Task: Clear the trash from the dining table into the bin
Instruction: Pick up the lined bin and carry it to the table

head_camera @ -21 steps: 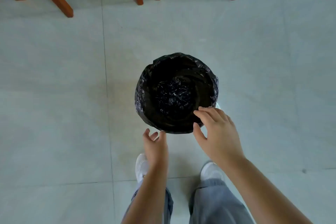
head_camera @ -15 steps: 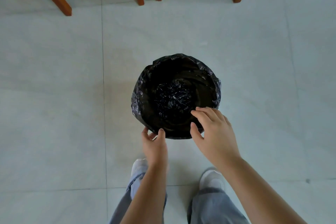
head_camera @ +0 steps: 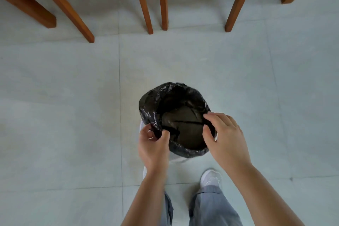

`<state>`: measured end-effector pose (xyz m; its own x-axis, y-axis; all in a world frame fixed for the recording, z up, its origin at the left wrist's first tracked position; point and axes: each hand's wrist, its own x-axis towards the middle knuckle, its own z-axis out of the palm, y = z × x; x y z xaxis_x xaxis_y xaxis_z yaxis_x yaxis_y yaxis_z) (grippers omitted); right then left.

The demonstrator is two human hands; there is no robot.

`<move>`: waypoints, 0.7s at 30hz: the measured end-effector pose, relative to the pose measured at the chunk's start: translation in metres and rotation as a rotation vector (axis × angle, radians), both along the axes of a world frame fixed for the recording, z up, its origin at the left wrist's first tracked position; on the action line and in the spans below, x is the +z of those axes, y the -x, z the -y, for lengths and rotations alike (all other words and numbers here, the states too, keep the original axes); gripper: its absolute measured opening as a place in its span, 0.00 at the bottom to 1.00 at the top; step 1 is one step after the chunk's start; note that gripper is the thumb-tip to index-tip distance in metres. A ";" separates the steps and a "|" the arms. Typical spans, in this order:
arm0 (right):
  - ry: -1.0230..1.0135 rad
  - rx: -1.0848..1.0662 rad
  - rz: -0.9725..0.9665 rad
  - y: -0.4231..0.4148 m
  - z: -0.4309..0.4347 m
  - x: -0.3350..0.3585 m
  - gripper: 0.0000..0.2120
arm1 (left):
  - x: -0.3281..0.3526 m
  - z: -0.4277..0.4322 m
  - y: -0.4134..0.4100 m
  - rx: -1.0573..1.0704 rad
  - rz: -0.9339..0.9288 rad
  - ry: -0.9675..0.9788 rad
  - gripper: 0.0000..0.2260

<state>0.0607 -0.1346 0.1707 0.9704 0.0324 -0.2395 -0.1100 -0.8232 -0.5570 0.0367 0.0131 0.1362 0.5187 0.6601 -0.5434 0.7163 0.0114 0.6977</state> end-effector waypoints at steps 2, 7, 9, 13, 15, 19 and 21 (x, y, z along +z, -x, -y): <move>-0.009 -0.039 0.036 -0.006 0.001 0.041 0.12 | 0.044 -0.009 -0.005 -0.094 0.002 -0.043 0.09; -0.034 -0.073 0.125 -0.023 -0.004 0.146 0.13 | 0.163 -0.029 -0.023 -0.260 0.183 -0.027 0.14; -0.031 -0.079 0.146 -0.026 -0.007 0.186 0.13 | 0.210 -0.036 -0.029 -0.302 0.277 -0.024 0.15; -0.065 -0.134 0.234 -0.022 -0.010 0.267 0.13 | 0.302 -0.043 -0.042 -0.336 0.456 -0.050 0.14; -0.084 -0.171 0.264 -0.013 -0.010 0.306 0.14 | 0.345 -0.045 -0.046 -0.346 0.534 -0.068 0.14; -0.113 -0.229 0.393 0.009 -0.006 0.379 0.13 | 0.419 -0.049 -0.045 -0.305 0.656 -0.069 0.14; -0.101 -0.240 0.460 0.017 -0.004 0.411 0.13 | 0.448 -0.052 -0.041 -0.295 0.706 -0.041 0.13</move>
<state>0.0434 -0.1302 0.5820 0.9572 -0.2029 0.2062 -0.0141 -0.7446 -0.6673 0.0777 0.0650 0.5841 0.8916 0.4527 0.0043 0.0696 -0.1465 0.9868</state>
